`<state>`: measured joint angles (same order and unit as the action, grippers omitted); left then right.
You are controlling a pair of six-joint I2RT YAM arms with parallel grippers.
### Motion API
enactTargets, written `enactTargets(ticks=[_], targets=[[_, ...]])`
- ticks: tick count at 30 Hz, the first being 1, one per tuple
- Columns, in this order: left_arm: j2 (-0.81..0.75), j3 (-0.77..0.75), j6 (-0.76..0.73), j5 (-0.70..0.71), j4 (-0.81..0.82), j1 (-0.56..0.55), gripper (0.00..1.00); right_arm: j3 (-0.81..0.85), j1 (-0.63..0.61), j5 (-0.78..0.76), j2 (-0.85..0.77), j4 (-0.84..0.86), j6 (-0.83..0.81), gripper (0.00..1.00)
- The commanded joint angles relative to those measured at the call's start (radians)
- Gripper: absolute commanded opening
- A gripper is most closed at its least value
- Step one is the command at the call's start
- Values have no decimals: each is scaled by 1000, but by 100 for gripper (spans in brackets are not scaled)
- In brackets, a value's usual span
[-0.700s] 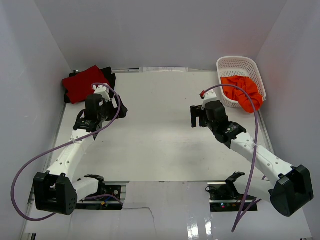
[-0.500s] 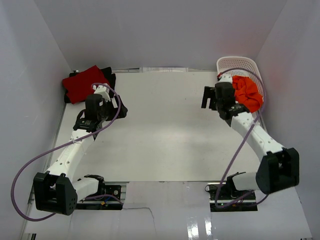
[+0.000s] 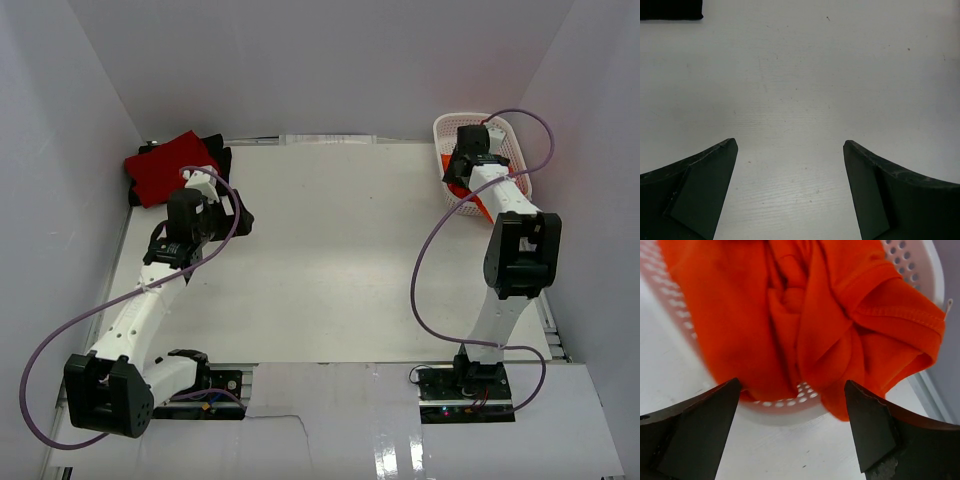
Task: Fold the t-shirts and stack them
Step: Grab crumpled tshirt from bin with the right arm
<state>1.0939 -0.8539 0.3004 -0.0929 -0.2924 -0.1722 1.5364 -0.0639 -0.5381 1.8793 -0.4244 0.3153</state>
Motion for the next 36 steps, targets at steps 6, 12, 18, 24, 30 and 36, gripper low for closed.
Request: enactTargets(ticks=[6,12,18,24,30,36], targets=[[-20,-31,-14,10,-2,-1,98,137,85,-59,107,-43,15,92],[-9,-36,-14,18,-4,-1,98,159,105,-39,173,-56,21,39],[-8,-34,-15,22,-5,0,98,231,104,110,147,-63,11,8],[6,-37,-14,12,-4,0,98,306,-29,251,-21,-22,-88,8],[1,-34,-10,10,-5,-1,98,338,-166,544,-178,-24,-117,8],[-9,-34,-9,16,-5,0,98,303,-376,633,-344,-83,-188,8]])
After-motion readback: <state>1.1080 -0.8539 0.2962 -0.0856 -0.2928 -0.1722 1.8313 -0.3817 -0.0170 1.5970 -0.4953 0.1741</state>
